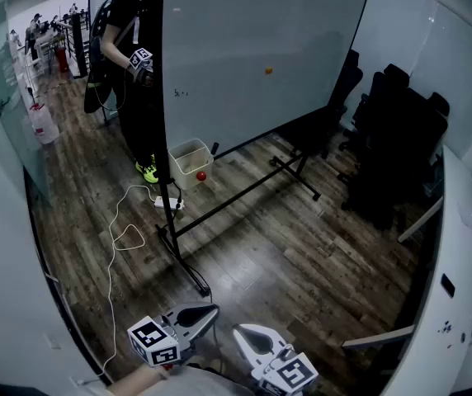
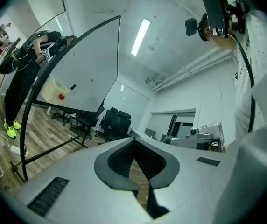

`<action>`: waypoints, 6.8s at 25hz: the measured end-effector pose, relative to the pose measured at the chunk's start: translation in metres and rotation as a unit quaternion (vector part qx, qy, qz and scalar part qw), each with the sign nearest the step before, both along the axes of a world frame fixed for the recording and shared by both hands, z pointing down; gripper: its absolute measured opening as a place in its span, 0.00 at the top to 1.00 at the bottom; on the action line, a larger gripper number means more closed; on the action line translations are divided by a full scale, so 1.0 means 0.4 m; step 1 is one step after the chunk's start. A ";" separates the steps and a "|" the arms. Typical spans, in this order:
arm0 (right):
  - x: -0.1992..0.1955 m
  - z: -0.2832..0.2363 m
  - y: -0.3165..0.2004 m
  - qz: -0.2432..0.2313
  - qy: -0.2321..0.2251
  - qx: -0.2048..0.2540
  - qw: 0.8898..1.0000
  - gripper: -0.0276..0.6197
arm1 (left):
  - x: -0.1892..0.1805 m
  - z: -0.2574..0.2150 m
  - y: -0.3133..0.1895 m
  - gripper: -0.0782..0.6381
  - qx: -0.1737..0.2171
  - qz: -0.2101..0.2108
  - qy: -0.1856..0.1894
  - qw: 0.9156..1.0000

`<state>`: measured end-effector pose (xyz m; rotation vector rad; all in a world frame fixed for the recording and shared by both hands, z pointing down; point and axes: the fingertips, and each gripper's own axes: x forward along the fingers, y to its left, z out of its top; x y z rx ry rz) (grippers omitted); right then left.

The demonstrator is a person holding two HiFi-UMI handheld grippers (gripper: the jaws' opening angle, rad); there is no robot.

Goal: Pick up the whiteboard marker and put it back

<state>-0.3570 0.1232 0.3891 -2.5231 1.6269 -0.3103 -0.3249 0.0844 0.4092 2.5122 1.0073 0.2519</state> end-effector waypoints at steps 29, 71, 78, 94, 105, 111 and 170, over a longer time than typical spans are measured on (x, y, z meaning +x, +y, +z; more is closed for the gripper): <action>0.253 -0.082 -0.050 0.072 0.109 -0.010 0.991 0.93 | 0.182 -0.107 -0.064 0.87 0.094 -0.162 0.101 0.977; 0.952 0.031 -0.373 0.046 0.116 -0.066 0.990 0.93 | 0.838 0.053 -0.292 0.87 0.117 -0.193 0.058 0.972; 0.994 0.074 -0.435 -0.068 0.130 -0.057 0.987 0.93 | 0.885 0.097 -0.339 0.87 0.131 -0.283 0.031 0.950; 1.126 0.041 -0.378 -0.278 0.157 -0.028 0.947 0.93 | 1.015 0.050 -0.263 0.87 0.137 -0.486 0.029 0.863; 1.158 0.023 -0.391 -0.350 0.145 -0.009 0.925 0.82 | 0.965 0.029 -0.288 0.87 0.167 -0.595 0.024 0.786; 1.173 0.019 -0.418 -0.367 0.131 0.002 0.921 0.78 | 0.938 0.014 -0.294 0.87 0.181 -0.623 0.016 0.761; 1.182 -0.027 -0.587 -0.388 0.103 0.005 0.916 0.84 | 0.860 0.045 -0.486 0.87 0.163 -0.669 0.006 0.725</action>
